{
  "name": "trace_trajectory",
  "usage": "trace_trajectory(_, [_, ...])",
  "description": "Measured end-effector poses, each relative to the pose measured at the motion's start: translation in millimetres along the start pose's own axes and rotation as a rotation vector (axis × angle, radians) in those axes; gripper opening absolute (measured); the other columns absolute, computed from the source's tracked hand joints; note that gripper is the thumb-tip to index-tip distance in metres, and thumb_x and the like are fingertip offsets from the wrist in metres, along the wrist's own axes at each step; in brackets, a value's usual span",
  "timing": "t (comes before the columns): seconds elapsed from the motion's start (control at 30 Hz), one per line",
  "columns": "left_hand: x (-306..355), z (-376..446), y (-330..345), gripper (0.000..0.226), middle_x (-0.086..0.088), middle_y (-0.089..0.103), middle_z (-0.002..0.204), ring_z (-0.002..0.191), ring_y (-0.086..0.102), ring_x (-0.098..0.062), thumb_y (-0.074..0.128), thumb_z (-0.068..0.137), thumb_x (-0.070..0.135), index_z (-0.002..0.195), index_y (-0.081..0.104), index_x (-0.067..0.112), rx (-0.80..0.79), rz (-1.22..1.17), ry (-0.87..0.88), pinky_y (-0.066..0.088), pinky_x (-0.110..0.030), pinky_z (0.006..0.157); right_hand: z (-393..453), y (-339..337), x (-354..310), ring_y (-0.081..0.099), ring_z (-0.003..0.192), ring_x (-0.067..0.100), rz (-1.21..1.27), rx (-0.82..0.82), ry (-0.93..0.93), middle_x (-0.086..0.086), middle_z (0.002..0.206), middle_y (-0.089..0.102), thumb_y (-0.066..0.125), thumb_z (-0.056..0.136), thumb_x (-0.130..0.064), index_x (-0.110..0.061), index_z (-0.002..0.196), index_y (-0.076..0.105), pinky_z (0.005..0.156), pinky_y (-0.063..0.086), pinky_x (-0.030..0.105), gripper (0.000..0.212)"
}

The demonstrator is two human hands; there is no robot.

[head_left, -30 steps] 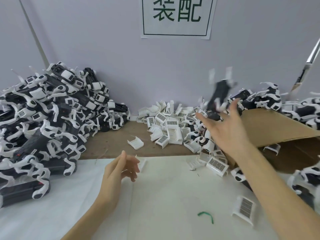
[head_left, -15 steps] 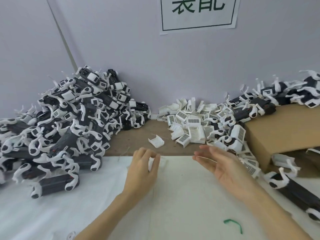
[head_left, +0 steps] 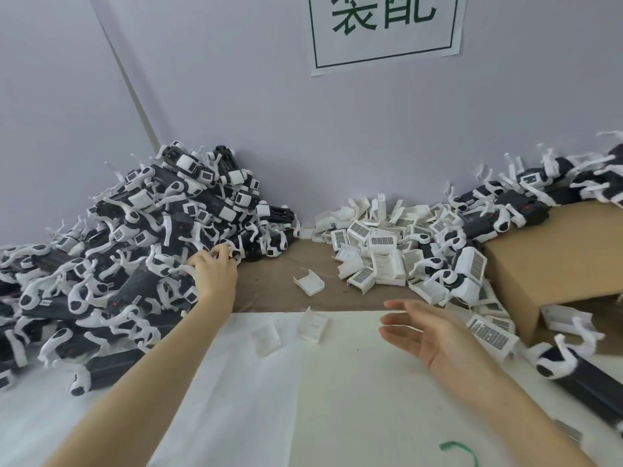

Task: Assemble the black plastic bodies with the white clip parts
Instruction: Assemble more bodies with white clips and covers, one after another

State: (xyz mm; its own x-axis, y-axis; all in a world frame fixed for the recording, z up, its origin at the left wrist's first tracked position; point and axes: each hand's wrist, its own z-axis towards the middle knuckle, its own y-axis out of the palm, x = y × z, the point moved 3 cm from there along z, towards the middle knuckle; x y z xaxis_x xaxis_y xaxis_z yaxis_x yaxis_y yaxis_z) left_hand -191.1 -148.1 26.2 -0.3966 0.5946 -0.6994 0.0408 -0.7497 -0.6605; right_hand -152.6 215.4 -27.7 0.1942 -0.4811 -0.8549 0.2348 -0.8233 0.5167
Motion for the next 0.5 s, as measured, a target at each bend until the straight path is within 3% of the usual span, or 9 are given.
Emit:
trace_trajectory(0.2, [2,-23,-36,0.052,-0.014,0.043,0.145,0.104,0.062,-0.028,0.078,0.089,0.019,0.134,0.052,0.014,0.267,-0.26,0.198,0.05,-0.034,0.092,0,3,5,0.074,0.085,0.037,-0.036,0.005,0.031,0.029,0.097,0.072,0.055,0.103,-0.012,0.009,0.112,0.072,0.073,0.064,0.036,0.029])
trace_trajectory(0.33, [15,-64,-69,0.057,-0.018,0.059,0.126,0.084,0.064,-0.031,0.079,0.063,-0.012,0.114,0.064,0.009,0.634,-0.584,0.369,0.054,-0.04,0.073,-5,7,2,0.075,0.087,0.038,-0.055,0.006,0.028,0.03,0.1,0.072,0.053,0.104,-0.011,0.009,0.116,0.07,0.074,0.064,0.037,0.029])
trace_trajectory(0.4, [28,-89,-80,0.064,-0.019,0.06,0.125,0.09,0.064,-0.035,0.072,0.06,-0.018,0.118,0.063,0.008,0.805,-0.766,0.464,0.055,-0.043,0.077,-7,10,0,0.076,0.093,0.041,-0.069,0.026,0.024,0.03,0.107,0.073,0.052,0.106,-0.01,0.008,0.123,0.066,0.077,0.065,0.038,0.028])
trace_trajectory(0.5, [48,-121,-89,0.067,-0.014,0.05,0.137,0.111,0.055,-0.032,0.064,0.067,-0.018,0.128,0.058,0.01,0.866,-0.945,0.597,0.046,-0.037,0.095,-12,15,-1,0.072,0.109,0.046,-0.043,0.065,0.045,0.034,0.123,0.068,0.062,0.103,-0.022,0.003,0.129,0.061,0.09,0.061,0.044,0.036])
